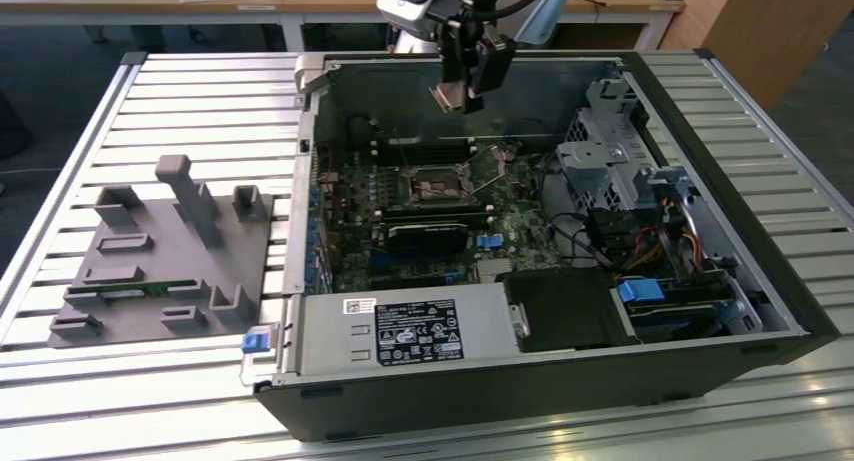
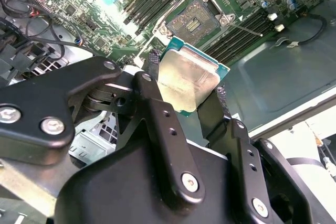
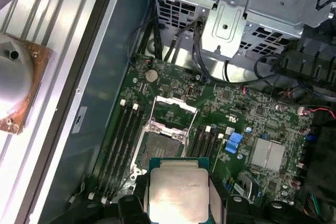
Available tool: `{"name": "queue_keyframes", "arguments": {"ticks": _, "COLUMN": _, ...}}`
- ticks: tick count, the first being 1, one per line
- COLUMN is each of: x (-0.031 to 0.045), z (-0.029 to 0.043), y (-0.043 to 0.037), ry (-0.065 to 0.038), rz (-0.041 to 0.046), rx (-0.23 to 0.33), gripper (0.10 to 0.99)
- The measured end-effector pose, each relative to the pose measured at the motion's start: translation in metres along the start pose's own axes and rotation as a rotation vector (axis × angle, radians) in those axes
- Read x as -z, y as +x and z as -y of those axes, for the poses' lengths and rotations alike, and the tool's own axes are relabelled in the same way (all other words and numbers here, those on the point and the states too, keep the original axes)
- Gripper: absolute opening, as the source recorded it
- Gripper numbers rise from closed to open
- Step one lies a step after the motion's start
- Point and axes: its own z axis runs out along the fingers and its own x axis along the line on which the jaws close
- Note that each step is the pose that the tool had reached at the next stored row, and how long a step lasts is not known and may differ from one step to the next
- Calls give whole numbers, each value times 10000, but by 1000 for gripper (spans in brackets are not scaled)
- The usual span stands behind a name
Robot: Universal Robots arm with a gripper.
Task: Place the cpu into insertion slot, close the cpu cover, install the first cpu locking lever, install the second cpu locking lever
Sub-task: 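Place the cpu into insertion slot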
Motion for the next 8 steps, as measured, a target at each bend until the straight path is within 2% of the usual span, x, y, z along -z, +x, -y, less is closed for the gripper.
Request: {"name": "queue_keyframes", "arguments": {"ticks": 8, "x": -2, "z": 2, "y": 1, "ry": -4, "rz": 23, "rx": -250, "gripper": 541}}
